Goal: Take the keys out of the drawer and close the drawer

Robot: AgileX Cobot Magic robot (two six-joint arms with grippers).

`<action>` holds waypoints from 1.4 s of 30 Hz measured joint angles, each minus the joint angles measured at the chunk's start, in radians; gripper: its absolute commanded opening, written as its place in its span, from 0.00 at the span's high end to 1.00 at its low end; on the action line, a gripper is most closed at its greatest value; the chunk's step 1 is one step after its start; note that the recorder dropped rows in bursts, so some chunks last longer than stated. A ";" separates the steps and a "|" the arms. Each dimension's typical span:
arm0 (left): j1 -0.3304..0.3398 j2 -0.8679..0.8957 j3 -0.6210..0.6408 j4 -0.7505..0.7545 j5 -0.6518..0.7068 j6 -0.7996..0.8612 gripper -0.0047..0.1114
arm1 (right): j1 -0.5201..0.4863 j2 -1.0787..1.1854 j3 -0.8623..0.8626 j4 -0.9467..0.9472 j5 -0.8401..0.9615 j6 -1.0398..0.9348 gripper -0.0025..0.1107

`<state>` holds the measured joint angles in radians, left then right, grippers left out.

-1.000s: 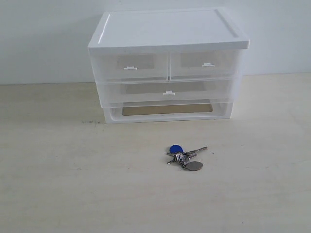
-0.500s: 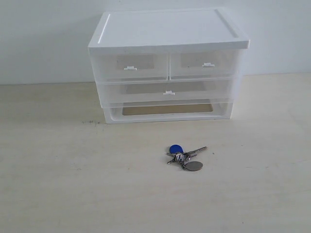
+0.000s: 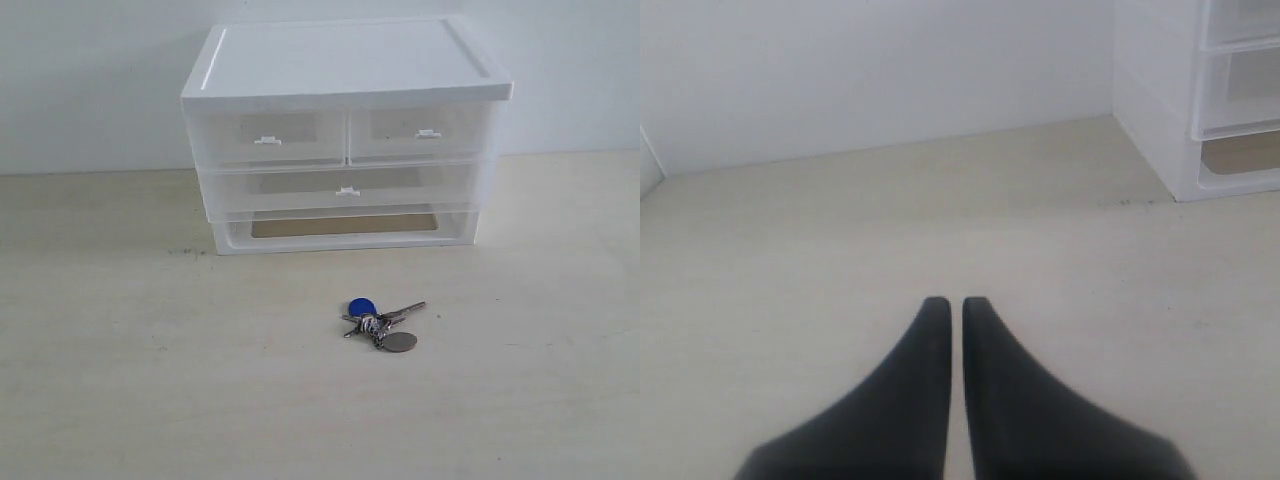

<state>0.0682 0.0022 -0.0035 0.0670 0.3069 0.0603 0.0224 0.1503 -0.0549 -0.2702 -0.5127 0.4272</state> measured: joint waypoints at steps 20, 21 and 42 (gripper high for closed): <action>0.000 0.000 0.000 0.000 0.000 0.000 0.92 | 0.000 -0.143 0.050 0.182 0.330 -0.279 0.98; 0.000 0.000 0.000 0.000 0.000 0.000 0.92 | 0.000 -0.143 0.050 0.182 0.379 -0.295 0.98; 0.000 0.000 0.000 0.000 0.000 0.000 0.92 | 0.000 -0.145 0.056 0.185 0.822 -0.452 0.98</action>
<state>0.0682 0.0022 -0.0035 0.0670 0.3069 0.0603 0.0224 0.0057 0.0008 -0.0848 0.3094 -0.0246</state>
